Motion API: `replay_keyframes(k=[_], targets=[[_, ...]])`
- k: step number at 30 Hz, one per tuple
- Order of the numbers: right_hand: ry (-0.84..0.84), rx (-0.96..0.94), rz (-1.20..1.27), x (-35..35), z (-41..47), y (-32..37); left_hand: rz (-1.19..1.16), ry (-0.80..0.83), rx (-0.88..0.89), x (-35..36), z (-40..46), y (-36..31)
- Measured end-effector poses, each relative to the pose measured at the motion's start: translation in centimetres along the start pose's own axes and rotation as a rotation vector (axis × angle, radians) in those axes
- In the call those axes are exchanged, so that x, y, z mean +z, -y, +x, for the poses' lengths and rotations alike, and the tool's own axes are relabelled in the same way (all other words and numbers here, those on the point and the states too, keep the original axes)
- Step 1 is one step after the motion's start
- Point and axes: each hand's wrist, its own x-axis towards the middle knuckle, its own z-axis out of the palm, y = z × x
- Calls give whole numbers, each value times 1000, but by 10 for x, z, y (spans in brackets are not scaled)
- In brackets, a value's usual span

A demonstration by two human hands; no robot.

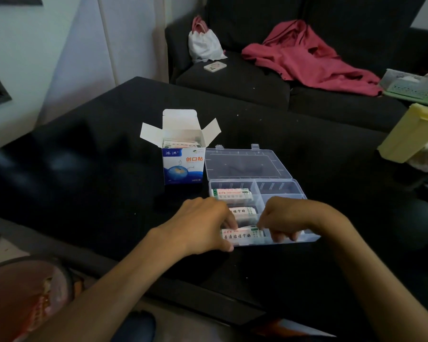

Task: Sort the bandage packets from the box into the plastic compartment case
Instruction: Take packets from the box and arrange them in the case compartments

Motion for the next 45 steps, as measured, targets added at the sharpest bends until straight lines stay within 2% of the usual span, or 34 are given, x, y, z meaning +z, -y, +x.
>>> replay_keyframes(k=[2, 4, 10, 14, 17, 20, 21, 23, 24, 26, 28, 29, 31, 33, 36, 41, 45], targets=[[7, -23, 143, -7, -4, -7, -4, 4, 5, 0, 0, 1], [14, -49, 180, -11, -8, -12, -5, -1, 8, 1, -1, 2], [-41, -81, -25, 0, -5, -6, -22, 18, -8, 2, -1, 3], [-154, -219, -74, 0, -1, -8, -68, 42, -13, 2, 0, 6], [-176, -197, -234, 8, 4, -5, -74, 44, -13, 3, -1, 10], [-285, -197, -240, 11, 8, -3, -91, 62, 0, 0, -4, 11], [-303, -220, -216, 9, 6, -4, -130, 74, 4, -3, -6, 13], [-303, -299, -127, 0, -5, -4, -357, 87, -14, -18, -11, 18], [-296, -341, -71, -6, -13, -3, -498, 32, -32, -26, -15, 22], [-316, -419, 20, -22, -26, 5, -610, -273, -121, -40, -20, 33], [-417, -489, 83, -39, -28, 19, -468, -665, -308, -44, -21, 43], [-503, -533, 103, -48, -24, 31, -335, -803, -387, -47, -23, 49], [-720, -610, 137, -60, -10, 56, -78, -849, -438, -44, -20, 62], [-848, -681, 146, -68, 8, 82, 79, -728, -412, -39, -16, 77], [-802, -722, -1, -77, 40, 114, 44, -600, -427, -34, -14, 88], [-485, -554, -234, -92, 63, 129, -58, -665, -457, -36, -20, 86], [-439, -524, -286, -95, 66, 137, -101, -612, -489, -38, -20, 82]])
